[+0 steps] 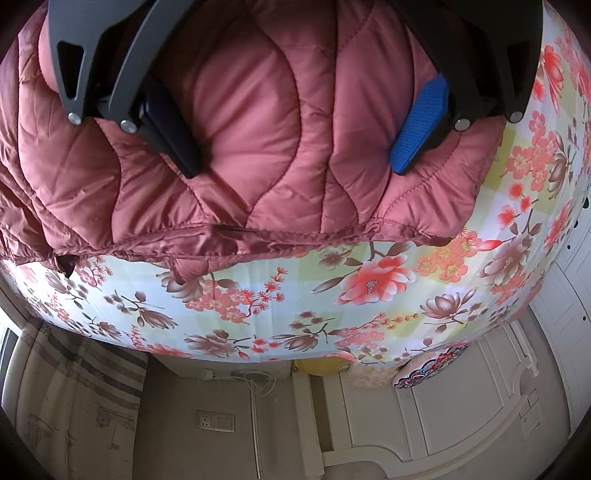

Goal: Fold large clothes

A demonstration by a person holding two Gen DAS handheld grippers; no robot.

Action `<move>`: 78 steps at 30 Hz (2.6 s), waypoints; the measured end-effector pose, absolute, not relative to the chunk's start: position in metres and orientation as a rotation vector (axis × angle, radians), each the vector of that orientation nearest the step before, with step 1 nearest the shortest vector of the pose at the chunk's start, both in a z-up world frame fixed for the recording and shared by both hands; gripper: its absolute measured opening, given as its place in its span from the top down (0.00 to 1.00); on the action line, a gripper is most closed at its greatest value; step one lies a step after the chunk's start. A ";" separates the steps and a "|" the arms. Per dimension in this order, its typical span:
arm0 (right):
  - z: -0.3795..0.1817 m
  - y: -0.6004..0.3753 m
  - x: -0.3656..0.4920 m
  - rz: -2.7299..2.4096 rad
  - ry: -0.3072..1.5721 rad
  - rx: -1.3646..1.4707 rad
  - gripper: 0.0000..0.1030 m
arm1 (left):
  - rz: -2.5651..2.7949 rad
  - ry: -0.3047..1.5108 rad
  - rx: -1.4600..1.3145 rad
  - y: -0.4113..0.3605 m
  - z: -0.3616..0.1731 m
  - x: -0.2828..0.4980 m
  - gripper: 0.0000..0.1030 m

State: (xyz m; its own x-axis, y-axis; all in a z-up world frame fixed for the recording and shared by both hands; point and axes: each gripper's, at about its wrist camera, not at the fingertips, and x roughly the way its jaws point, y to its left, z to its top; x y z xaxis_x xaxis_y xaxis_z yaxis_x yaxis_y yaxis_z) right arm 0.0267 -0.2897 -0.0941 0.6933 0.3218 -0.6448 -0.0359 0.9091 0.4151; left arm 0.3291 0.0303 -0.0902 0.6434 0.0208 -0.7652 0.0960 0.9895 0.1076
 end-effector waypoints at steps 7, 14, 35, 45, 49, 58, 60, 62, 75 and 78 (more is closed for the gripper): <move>-0.119 -0.287 0.025 0.194 0.822 0.442 0.04 | -0.045 0.871 0.142 0.031 -0.090 0.330 0.02; -0.121 -0.270 0.089 0.198 0.745 0.607 0.04 | -0.056 0.888 0.127 0.034 -0.092 0.332 0.02; -0.082 -0.289 0.011 0.146 0.378 0.541 0.68 | -0.073 0.693 0.239 -0.017 -0.046 0.254 0.02; -0.055 -0.259 -0.012 0.081 0.311 0.307 0.68 | -0.126 0.683 0.377 -0.087 -0.085 0.199 0.02; -0.046 -0.245 -0.016 0.061 0.297 0.206 0.68 | -0.217 0.751 0.299 -0.065 -0.059 0.217 0.02; -0.029 -0.206 -0.015 0.060 0.277 -0.023 0.68 | -0.132 0.755 0.398 -0.096 -0.070 0.274 0.02; -0.030 -0.202 -0.010 0.062 0.293 -0.043 0.68 | -0.136 0.777 0.439 -0.104 -0.089 0.277 0.02; -0.028 -0.202 -0.008 0.061 0.287 -0.049 0.68 | -0.133 0.768 0.415 -0.098 -0.081 0.277 0.02; -0.026 -0.189 -0.014 0.050 0.331 -0.067 0.67 | -0.247 0.669 0.419 -0.068 -0.086 0.113 0.02; -0.026 -0.175 -0.017 0.041 0.326 -0.144 0.67 | -0.247 0.659 0.380 -0.068 -0.090 0.113 0.02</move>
State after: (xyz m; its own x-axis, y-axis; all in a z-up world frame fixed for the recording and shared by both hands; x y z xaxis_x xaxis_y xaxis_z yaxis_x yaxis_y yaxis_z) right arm -0.0170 -0.1748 -0.0260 0.9466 0.0173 -0.3220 -0.0636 0.9890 -0.1338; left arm 0.1128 -0.0677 -0.0905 0.7654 -0.1029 -0.6353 0.3400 0.9028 0.2634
